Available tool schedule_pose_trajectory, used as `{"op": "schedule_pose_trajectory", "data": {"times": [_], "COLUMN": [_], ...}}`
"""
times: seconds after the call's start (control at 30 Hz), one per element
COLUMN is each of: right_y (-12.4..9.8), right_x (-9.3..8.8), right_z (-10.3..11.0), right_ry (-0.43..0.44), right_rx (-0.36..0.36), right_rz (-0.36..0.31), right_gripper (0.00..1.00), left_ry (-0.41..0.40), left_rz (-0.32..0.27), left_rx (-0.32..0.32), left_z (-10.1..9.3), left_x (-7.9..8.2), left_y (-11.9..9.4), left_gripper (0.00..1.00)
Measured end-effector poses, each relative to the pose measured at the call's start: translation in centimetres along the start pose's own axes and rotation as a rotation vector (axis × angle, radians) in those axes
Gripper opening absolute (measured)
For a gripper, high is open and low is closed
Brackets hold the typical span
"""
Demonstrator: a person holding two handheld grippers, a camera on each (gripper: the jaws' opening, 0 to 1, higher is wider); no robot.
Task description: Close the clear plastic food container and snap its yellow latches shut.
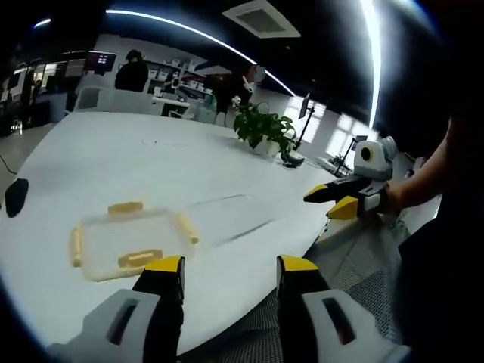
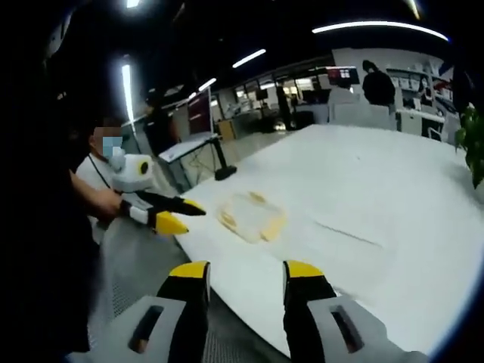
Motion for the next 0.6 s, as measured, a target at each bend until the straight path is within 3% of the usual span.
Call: {"op": "schedule_pose_trajectory", "data": {"times": [0.13,0.23,0.37,0.43,0.6], "right_y": [1.3,1.6,2.1,2.0,2.2], "right_x": [1.0,1.9,3.7,3.7,3.4], "right_z": [1.5,2.2,3.1,3.5,3.4], "right_ry": [0.015,0.012,-0.048,-0.034,-0.023], "right_rx": [0.030,0.057,0.024,0.018,0.002], "right_rz": [-0.030,-0.079,-0.189,-0.195,-0.184], "right_gripper": [0.38,0.39,0.52,0.57,0.55], "left_ry": [-0.070,-0.083,-0.021,-0.016,-0.019], "left_rz": [-0.075,-0.095,-0.135,-0.146,-0.148], "left_rx": [-0.060,-0.049,-0.043,-0.041,-0.036], "left_z": [-1.1,-0.9,-1.2,-1.3,-1.2], "left_x": [1.2,1.7,2.1,2.0,2.1], "left_y": [-0.5,-1.0,-1.5,-1.6,-1.6], "left_gripper": [0.49,0.52,0.53,0.53,0.53]}}
Point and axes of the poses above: the point that each gripper's makers call its tool centre point, and the gripper's own axes: y roughly forward along the fingers, z roughly to its left, x roughly out of its top, the point moved 4 cm from there along -y, roughly backward along the fingers, and after that the axes turned 10 degrees about -y, right-handed, at the moved point
